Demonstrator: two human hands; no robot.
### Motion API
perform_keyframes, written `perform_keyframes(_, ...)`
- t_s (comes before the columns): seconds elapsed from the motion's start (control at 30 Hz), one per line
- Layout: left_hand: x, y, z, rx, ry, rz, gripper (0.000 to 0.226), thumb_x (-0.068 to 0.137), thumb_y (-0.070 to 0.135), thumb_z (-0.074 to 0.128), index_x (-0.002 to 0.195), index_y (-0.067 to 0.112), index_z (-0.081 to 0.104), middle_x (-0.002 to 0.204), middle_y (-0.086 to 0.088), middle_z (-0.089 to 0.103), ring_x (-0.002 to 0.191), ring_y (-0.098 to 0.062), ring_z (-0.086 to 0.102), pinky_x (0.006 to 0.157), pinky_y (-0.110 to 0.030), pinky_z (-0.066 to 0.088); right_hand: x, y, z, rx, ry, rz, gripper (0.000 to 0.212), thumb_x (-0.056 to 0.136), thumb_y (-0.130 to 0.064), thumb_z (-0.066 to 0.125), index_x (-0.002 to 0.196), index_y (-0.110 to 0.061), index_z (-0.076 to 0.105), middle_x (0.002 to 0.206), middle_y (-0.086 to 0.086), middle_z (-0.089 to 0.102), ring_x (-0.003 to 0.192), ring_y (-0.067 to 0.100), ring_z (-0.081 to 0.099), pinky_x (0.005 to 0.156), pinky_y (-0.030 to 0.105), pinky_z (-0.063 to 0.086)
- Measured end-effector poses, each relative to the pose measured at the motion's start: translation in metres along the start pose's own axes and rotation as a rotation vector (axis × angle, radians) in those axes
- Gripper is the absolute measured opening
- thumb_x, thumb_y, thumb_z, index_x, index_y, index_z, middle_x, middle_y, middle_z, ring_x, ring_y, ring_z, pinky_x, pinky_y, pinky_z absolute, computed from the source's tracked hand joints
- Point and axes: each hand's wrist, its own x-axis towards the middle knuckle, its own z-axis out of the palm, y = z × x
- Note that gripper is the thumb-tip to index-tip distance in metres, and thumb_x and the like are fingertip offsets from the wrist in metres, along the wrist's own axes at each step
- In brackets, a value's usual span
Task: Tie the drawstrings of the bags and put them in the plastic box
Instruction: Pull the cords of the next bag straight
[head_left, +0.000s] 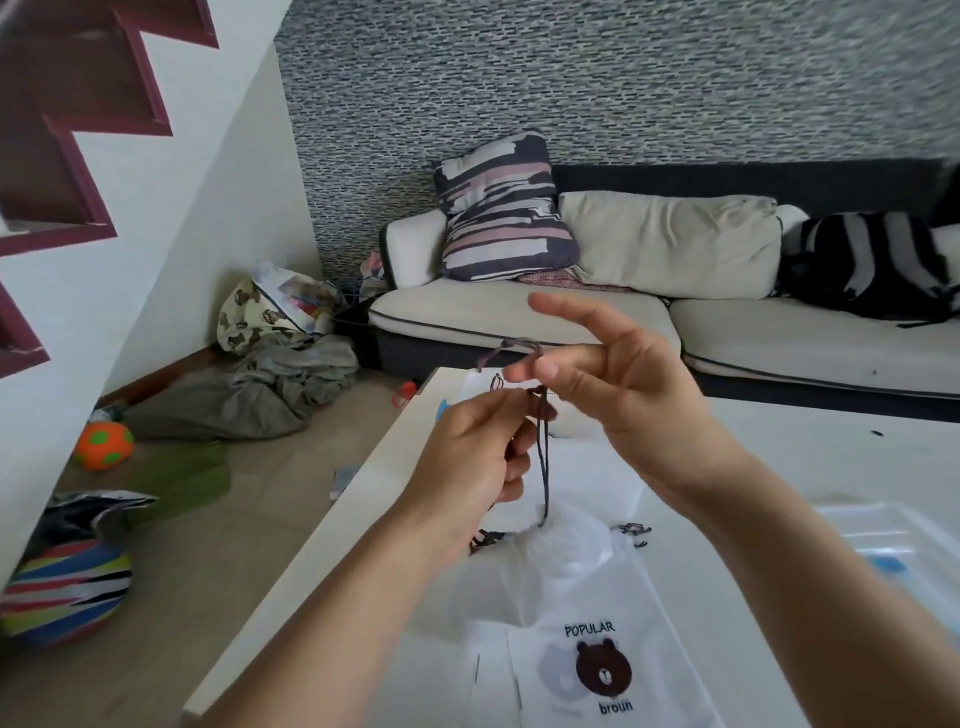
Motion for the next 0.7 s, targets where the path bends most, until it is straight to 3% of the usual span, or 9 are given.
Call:
perform_keyframes(0.17, -0.005, 0.003, 0.001, 0.007, -0.054, -0.118, 0.036, 0.1, 0.022, 0.046, 0.075, 0.017, 0.071, 0.058, 0.003, 0.03, 0.046, -0.009, 0.019, 0.039, -0.019, 0.015, 0.0, 0.021, 0.006, -0.165, 0.109, -0.005, 0.011, 0.09, 0.001, 0.067, 0.097, -0.002, 0.076, 0.083, 0.004, 0.077, 0.07, 0.009, 0.068, 0.063, 0.02, 0.053)
perform_keyframes(0.3, -0.004, 0.005, 0.0, -0.112, -0.111, -0.248, 0.042, 0.098, 0.025, 0.037, 0.069, 0.016, 0.066, 0.058, 0.004, 0.03, 0.046, -0.008, 0.016, 0.039, -0.019, 0.011, 0.0, 0.031, 0.003, -0.126, 0.118, 0.14, 0.014, 0.091, -0.008, 0.069, 0.093, 0.003, 0.077, 0.09, 0.031, 0.07, 0.077, 0.025, 0.061, 0.075, 0.042, 0.054)
perform_keyframes(0.4, -0.004, 0.003, 0.002, 0.035, -0.136, -0.208, 0.026, 0.1, 0.026, 0.045, 0.076, 0.018, 0.048, 0.057, 0.004, 0.029, 0.046, -0.008, 0.016, 0.039, -0.018, 0.014, -0.001, 0.035, 0.0, -0.126, 0.093, 0.255, 0.018, 0.092, -0.02, 0.069, 0.09, -0.005, 0.08, 0.087, 0.031, 0.07, 0.075, 0.029, 0.06, 0.084, 0.055, 0.055)
perform_keyframes(0.53, -0.004, -0.001, 0.002, -0.054, -0.176, -0.239, 0.026, 0.099, 0.024, 0.037, 0.086, 0.013, 0.056, 0.061, 0.001, 0.038, 0.048, -0.008, 0.02, 0.039, -0.018, 0.016, -0.003, 0.035, -0.003, -0.115, 0.096, 0.312, 0.022, 0.093, -0.019, 0.07, 0.081, -0.001, 0.075, 0.074, 0.023, 0.062, 0.068, 0.029, 0.054, 0.073, 0.043, 0.052)
perform_keyframes(0.63, -0.005, -0.002, 0.002, -0.216, -0.142, -0.278, 0.052, 0.09, 0.02, 0.025, 0.063, 0.018, 0.068, 0.063, -0.004, 0.043, 0.049, -0.01, 0.022, 0.042, -0.02, 0.014, -0.003, 0.035, -0.002, -0.218, 0.159, 0.299, 0.026, 0.091, -0.021, 0.073, 0.067, -0.01, 0.073, 0.057, 0.003, 0.055, 0.056, 0.015, 0.048, 0.058, 0.029, 0.044)
perform_keyframes(0.7, -0.007, -0.003, 0.004, -0.279, -0.105, -0.294, 0.048, 0.087, 0.02, 0.023, 0.061, 0.015, 0.062, 0.062, -0.004, 0.044, 0.049, -0.011, 0.023, 0.042, -0.021, 0.014, -0.002, 0.035, 0.0, -0.275, 0.215, 0.307, 0.027, 0.089, -0.019, 0.075, 0.064, -0.011, 0.072, 0.049, -0.006, 0.054, 0.048, 0.008, 0.046, 0.052, 0.02, 0.04)
